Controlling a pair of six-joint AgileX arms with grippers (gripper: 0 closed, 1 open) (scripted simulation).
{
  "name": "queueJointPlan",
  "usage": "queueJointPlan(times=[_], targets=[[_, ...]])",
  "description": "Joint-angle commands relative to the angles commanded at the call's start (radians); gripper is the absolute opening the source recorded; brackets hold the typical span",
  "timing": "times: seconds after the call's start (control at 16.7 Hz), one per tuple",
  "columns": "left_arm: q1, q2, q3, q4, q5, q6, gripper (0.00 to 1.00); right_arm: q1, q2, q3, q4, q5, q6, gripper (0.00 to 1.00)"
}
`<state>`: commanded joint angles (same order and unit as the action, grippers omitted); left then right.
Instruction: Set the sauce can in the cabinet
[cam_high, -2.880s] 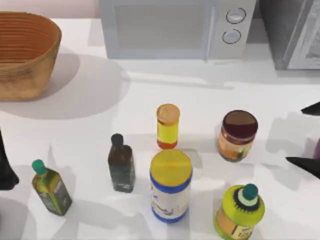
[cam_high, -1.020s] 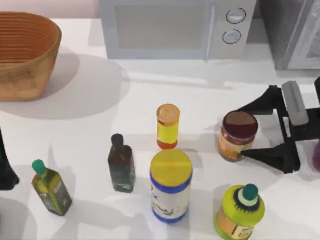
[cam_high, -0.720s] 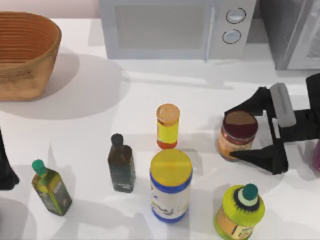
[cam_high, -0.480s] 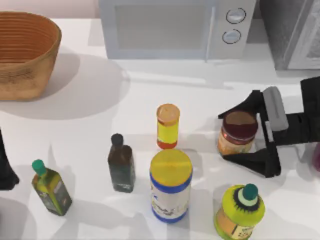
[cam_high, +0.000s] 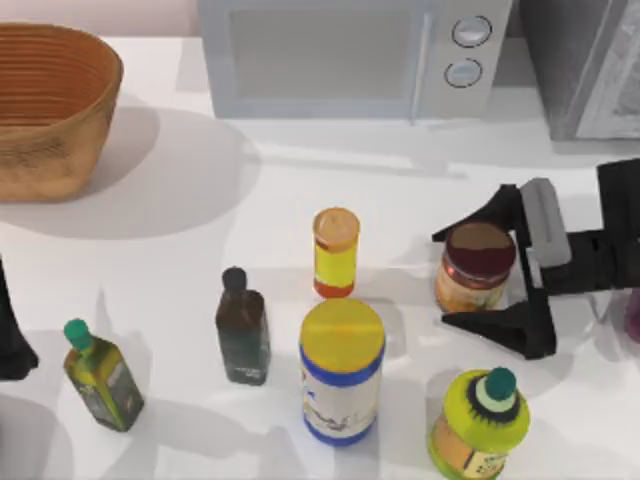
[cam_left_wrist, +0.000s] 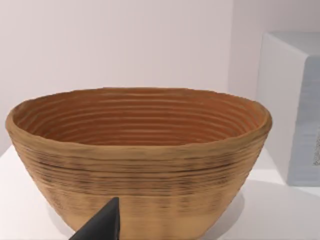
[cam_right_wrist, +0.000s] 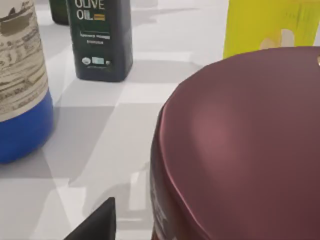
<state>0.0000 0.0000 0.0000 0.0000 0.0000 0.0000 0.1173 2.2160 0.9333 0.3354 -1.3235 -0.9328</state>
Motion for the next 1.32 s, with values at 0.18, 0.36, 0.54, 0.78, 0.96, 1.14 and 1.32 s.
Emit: queueJointPlan(times=[0.18,0.36,0.54,0.78,0.96,1.14,1.32], targets=[[0.0,0.0,0.0,0.0,0.0,0.0,1.0,0.0,0.0,0.0,0.0,0.0,0.0,0.77],[0.0,0.0,0.0,0.0,0.0,0.0,1.0,0.0,0.0,0.0,0.0,0.0,0.0,0.55],[0.0,0.0,0.0,0.0,0.0,0.0,1.0,0.0,0.0,0.0,0.0,0.0,0.0,0.32],[0.0,0.0,0.0,0.0,0.0,0.0,1.0,0.0,0.0,0.0,0.0,0.0,0.0,0.02],[0.0,0.0,0.0,0.0,0.0,0.0,1.0,0.0,0.0,0.0,0.0,0.0,0.0,0.0],[0.0,0.0,0.0,0.0,0.0,0.0,1.0,0.0,0.0,0.0,0.0,0.0,0.0,0.0],[0.0,0.0,0.0,0.0,0.0,0.0,1.0,-0.003,-0.001,0.002,0.001,0.0,0.001,0.0]])
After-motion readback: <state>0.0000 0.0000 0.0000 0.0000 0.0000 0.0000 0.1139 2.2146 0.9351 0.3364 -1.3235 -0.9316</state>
